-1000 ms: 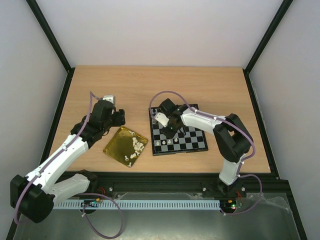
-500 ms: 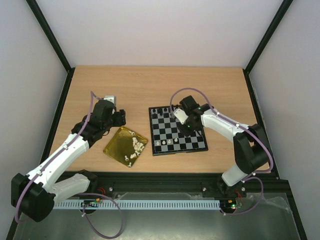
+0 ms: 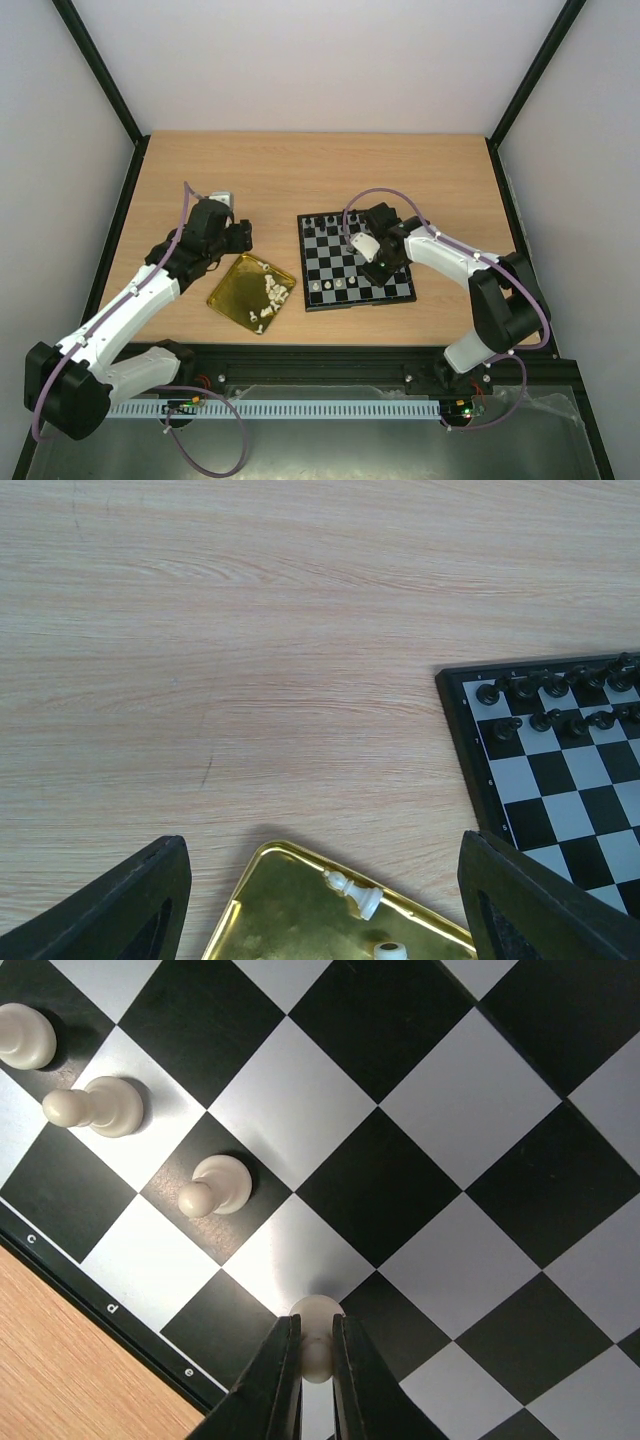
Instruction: Set up the chess pieces on the board
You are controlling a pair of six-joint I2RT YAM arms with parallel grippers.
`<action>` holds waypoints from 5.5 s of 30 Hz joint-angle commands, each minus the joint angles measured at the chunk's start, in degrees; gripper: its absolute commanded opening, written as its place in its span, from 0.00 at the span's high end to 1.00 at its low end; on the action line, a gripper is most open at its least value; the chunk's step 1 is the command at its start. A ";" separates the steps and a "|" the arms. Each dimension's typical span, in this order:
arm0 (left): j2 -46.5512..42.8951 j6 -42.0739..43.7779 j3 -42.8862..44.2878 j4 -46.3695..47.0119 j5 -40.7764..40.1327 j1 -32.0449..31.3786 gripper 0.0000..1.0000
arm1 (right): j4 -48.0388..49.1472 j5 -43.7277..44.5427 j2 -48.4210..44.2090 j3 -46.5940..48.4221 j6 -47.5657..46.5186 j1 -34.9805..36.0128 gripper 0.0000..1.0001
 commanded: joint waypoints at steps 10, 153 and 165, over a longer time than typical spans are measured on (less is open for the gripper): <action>0.79 -0.04 0.01 -0.71 0.46 0.36 0.25 | -0.62 -2.70 1.77 -0.13 0.30 0.60 0.91; 39.28 4.59 23.94 -12.67 11.29 -32.51 0.98 | 10.58 -7.38 -26.72 -12.24 7.57 -11.54 0.60; 44.04 3.74 25.64 -13.77 8.90 -33.79 0.98 | 10.56 -7.64 -26.94 -12.33 7.35 -11.56 0.60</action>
